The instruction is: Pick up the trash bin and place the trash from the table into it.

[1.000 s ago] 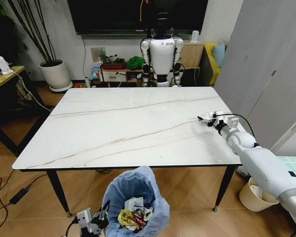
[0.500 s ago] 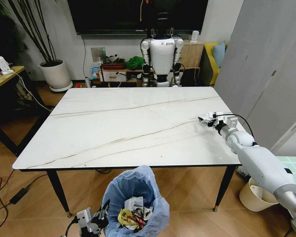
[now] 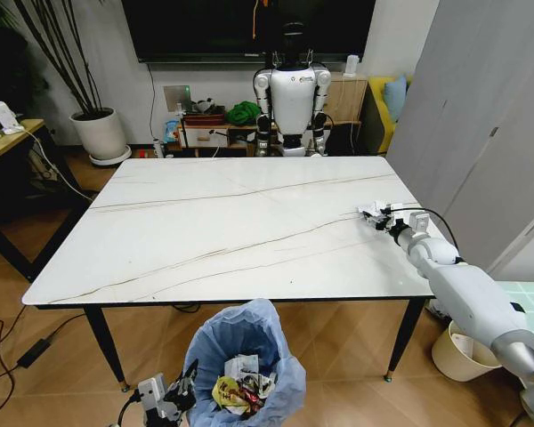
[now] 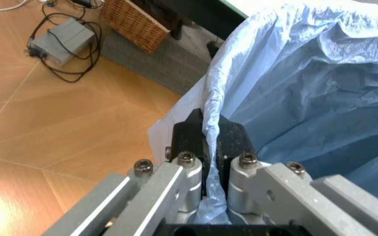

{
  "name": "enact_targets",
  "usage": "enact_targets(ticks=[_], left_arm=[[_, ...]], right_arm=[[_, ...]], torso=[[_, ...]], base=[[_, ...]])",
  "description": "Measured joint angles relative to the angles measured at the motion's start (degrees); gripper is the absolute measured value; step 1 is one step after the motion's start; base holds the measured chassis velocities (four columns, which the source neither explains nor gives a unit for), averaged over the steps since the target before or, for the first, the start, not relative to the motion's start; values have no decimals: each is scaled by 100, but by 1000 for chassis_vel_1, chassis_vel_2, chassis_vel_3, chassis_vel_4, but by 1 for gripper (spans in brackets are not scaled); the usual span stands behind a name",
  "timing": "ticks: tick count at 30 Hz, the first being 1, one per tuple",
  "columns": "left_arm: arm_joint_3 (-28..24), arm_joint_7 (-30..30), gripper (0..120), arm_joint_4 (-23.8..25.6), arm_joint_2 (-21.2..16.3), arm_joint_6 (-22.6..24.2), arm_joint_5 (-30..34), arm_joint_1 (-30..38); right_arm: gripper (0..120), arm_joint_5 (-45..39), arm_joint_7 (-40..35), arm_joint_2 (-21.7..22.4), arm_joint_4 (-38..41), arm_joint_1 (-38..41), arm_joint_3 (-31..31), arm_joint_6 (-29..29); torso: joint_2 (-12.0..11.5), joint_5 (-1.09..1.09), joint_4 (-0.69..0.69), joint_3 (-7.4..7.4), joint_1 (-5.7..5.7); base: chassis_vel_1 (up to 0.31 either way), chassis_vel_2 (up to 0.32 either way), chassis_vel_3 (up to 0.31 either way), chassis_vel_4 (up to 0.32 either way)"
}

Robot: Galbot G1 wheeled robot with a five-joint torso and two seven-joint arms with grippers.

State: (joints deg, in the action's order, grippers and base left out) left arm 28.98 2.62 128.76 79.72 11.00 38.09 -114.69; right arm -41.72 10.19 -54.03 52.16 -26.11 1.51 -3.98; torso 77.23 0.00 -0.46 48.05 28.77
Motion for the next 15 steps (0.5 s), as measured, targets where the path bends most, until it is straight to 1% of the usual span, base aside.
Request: enact_targets(ticks=[1, 4, 5, 6, 7, 9, 10, 11, 15], left_arm=[[0, 0, 0, 0, 0, 0, 0, 0], [3, -2, 0, -5, 1, -2, 0, 3], [4, -3, 0, -7, 2, -2, 0, 5], [4, -3, 0, -7, 2, -2, 0, 5], [4, -3, 0, -16, 6, -3, 0, 9], [-1, -4, 0, -27, 9, -3, -2, 12], [-1, -4, 0, -27, 9, -3, -2, 12], [-4, -5, 0, -38, 10, -3, -4, 15], [-20, -6, 0, -50, 11, -3, -6, 25]], right_arm=[[39, 0, 0, 0, 0, 0, 0, 0], [24, 6, 0, 5, 5, -9, -2, 3], [20, 6, 0, 7, 7, -9, -2, 3], [20, 6, 0, 7, 7, -9, -2, 3], [14, 6, 1, 17, 10, -5, 1, 3], [6, 3, 5, 32, 15, 7, 13, 5], [6, 3, 5, 32, 15, 7, 13, 5], [0, 0, 9, 48, 19, 15, 22, 8], [0, -7, 23, 75, 40, 16, 37, 16]], torso=[[0, 0, 0, 0, 0], [0, 0, 0, 0, 0], [0, 0, 0, 0, 0], [0, 0, 0, 0, 0], [0, 0, 0, 0, 0], [0, 0, 0, 0, 0], [0, 0, 0, 0, 0], [0, 0, 0, 0, 0], [0, 0, 0, 0, 0]], base=[[0, 0, 0, 0], [0, 0, 0, 0], [0, 0, 0, 0], [0, 0, 0, 0], [0, 0, 0, 0], [0, 0, 0, 0], [0, 0, 0, 0], [0, 0, 0, 0], [0, 0, 0, 0]])
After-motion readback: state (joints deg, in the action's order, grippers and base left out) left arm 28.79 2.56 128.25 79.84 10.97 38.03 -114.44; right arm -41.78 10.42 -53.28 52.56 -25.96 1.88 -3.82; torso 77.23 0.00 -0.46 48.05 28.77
